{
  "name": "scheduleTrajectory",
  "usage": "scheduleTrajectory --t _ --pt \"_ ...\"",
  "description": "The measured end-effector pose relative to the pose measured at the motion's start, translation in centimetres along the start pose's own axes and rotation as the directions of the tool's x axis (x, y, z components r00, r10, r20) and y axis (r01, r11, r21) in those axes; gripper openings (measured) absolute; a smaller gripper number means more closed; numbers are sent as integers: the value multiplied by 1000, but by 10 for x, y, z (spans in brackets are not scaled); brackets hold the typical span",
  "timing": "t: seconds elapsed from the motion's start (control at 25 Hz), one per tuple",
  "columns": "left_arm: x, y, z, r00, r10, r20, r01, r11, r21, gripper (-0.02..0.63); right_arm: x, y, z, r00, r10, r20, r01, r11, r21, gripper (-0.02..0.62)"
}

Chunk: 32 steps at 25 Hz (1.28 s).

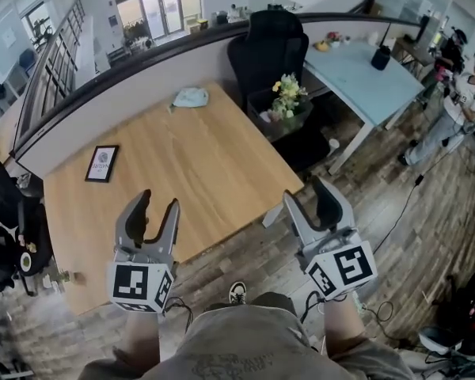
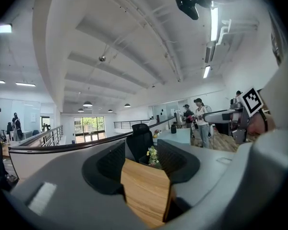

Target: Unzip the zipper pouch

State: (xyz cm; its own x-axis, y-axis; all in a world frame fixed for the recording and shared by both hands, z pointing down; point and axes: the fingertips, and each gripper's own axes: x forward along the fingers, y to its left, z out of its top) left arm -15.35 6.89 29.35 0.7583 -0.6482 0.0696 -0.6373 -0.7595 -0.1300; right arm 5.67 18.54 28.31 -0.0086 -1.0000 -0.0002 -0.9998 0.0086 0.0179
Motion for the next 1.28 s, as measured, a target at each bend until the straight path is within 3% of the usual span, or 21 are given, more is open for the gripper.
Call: scheduleTrajectory --t 0.24,0.68,0.88,1.28 --pt "35 29 5 999 46 26 -45 999 -12 210 51 -14 -4 999 45 -19 -45 999 -5 215" --pt "106 77 2 975 219 29 -219 976 -18 210 163 -60 -5 981 192 -8 -192 981 -36 215" --pt "144 88 7 951 308 -9 -308 951 -23 210 223 -88 -5 954 297 -30 -298 954 -21 213" --pt "205 101 5 878 474 -68 -476 879 -22 195 324 -132 -21 879 472 -68 -473 881 -9 215"
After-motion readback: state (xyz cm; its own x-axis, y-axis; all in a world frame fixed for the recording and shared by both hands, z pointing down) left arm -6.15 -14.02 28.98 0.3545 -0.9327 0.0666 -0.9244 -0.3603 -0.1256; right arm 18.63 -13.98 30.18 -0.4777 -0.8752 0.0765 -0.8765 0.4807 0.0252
